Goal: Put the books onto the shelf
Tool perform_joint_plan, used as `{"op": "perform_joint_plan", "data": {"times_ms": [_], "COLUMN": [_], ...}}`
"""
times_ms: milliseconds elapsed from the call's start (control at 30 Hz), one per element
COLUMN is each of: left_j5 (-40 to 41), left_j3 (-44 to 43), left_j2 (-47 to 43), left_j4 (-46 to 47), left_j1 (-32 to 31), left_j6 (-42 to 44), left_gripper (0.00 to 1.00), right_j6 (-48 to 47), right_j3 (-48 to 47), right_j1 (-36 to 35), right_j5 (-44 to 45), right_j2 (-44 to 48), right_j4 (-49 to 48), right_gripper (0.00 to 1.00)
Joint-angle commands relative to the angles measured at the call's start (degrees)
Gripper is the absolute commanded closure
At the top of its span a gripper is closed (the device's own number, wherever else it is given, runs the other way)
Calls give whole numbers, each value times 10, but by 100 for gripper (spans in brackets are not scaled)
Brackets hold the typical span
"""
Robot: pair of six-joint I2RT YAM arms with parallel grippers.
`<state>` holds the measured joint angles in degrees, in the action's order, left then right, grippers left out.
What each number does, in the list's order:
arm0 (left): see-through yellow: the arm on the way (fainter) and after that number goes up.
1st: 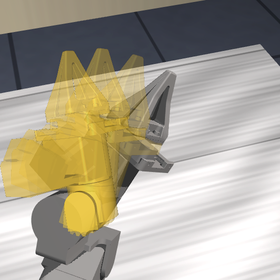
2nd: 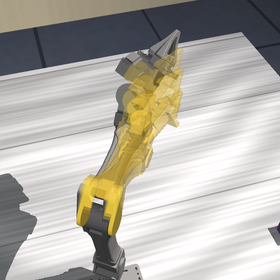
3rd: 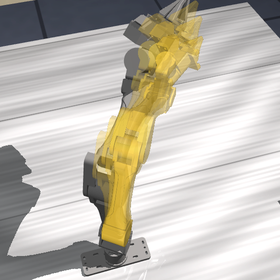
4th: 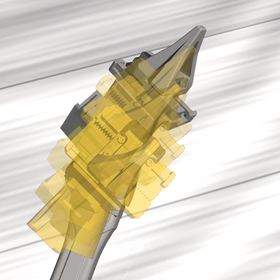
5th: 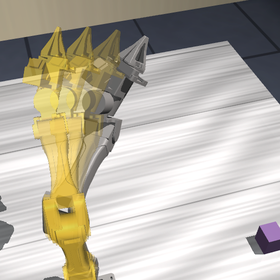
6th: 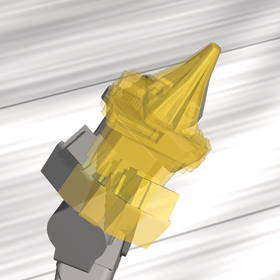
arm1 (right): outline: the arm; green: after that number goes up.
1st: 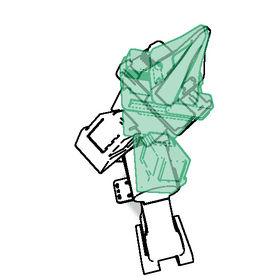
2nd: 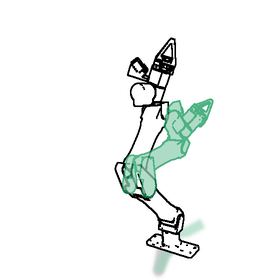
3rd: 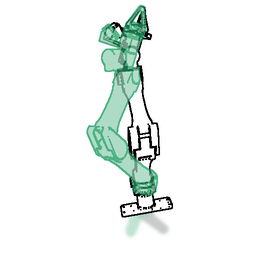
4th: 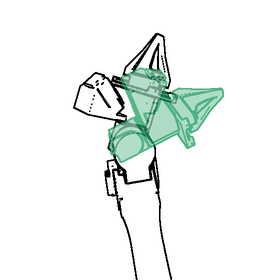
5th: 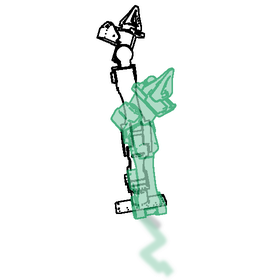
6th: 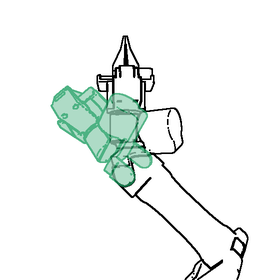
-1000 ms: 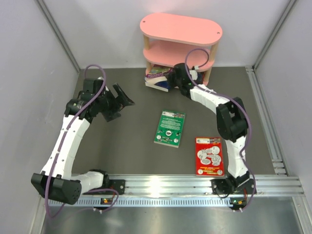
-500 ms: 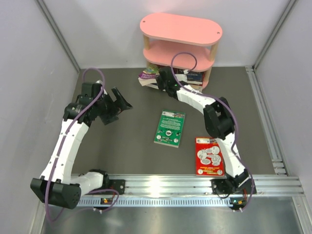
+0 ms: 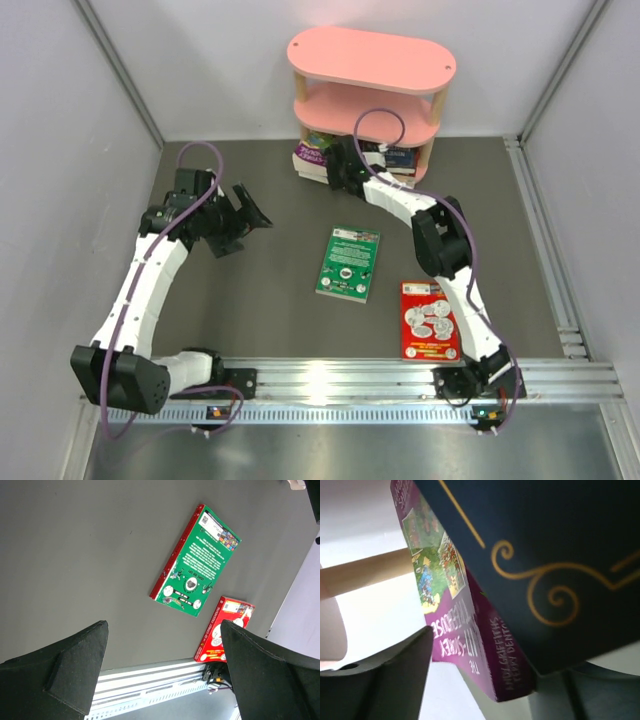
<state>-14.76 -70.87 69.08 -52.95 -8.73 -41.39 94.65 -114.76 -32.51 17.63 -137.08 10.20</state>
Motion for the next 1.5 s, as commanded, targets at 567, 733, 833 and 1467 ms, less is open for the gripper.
{"op": "perform_joint_plan", "data": {"times_ms": [567,733,833,1467], "left_j5": [-25,-29,-40,-45], "left_j3": [13,30,39,-153], "left_j2": [-12,-16,-3,410], "left_j4": [56,78,108,252], "left_j1": [11,10,10,-52], "left_j6": [-11,-15,-25,3], "left_gripper": [1,1,1,100], "right_j6": [-56,-91,-95,-341], "right_j3": [104,105,144,347], "right_j1": [25,25,28,82], "right_j5": [-251,-267,-283,-258], "right_j2": [110,142,169,490], "right_j4": [-2,43,42,174], "right_gripper": [13,11,11,28]}}
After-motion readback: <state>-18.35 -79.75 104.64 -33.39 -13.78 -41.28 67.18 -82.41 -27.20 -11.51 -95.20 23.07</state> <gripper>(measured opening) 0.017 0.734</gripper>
